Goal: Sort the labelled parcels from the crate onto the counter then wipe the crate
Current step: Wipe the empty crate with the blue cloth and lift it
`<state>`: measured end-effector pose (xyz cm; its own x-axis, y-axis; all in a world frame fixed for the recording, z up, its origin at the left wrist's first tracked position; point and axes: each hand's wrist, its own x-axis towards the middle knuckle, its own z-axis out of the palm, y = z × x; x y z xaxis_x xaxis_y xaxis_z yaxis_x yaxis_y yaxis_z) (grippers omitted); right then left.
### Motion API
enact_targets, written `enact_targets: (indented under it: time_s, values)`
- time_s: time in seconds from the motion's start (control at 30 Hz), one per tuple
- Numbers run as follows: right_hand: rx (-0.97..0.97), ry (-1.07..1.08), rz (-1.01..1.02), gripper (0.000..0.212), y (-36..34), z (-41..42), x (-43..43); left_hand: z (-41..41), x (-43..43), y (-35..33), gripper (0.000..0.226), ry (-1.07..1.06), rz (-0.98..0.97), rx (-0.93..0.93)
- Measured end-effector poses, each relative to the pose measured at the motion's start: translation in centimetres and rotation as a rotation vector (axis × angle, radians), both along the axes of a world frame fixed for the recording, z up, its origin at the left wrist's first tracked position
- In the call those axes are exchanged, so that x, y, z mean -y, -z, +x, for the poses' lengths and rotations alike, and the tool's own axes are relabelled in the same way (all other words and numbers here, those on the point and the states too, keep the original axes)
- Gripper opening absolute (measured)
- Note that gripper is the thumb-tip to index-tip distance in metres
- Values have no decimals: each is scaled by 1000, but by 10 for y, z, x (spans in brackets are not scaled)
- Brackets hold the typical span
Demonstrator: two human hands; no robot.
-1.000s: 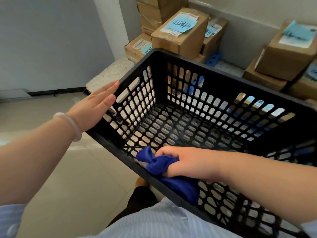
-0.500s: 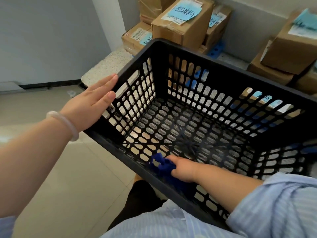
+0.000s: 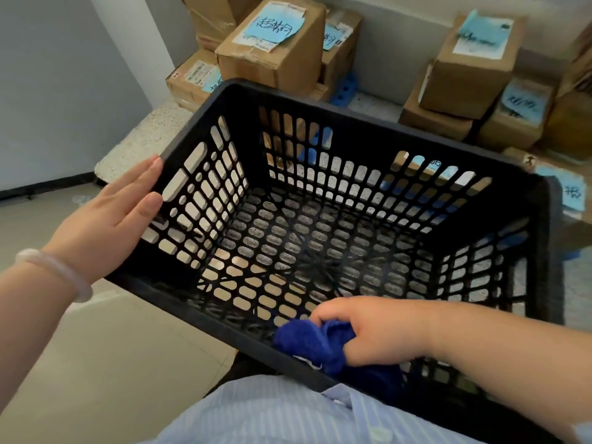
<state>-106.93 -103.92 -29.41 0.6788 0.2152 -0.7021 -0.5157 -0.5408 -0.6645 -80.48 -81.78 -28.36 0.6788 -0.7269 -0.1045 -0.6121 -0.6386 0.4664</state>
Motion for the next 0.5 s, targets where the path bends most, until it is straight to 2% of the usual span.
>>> enact_targets:
  time_s: [0.1, 0.2, 0.23, 0.3, 0.37, 0.4, 0.43, 0.5]
  values:
    - [7, -84, -119, 42, 32, 5, -8, -1, 0, -1, 43, -6, 10, 5]
    - [-93, -133, -257, 54, 56, 2, -5, -2, 1, -5, 42, 39, 10, 7]
    - [-121, -113, -260, 53, 57, 1, -3, -1, 1, -5, 49, 41, 57, 26]
    - [-132, -43, -238, 46, 50, 3, 2, 2, 2, -2, 71, 84, 170, 212]
    - [-91, 67, -206, 40, 32, 3, 9, -8, 19, -7, 77, 192, 149, 344]
    - [-68, 132, -186, 39, 22, 2, 12, -18, 32, -11, 76, 280, 107, 332]
    - [-45, 201, -157, 40, 12, 1, 13, -29, 48, -15, 76, 383, 78, 242]
    - [23, 354, -124, 45, -3, -1, 10, -58, 85, -19, 80, 596, 133, -153]
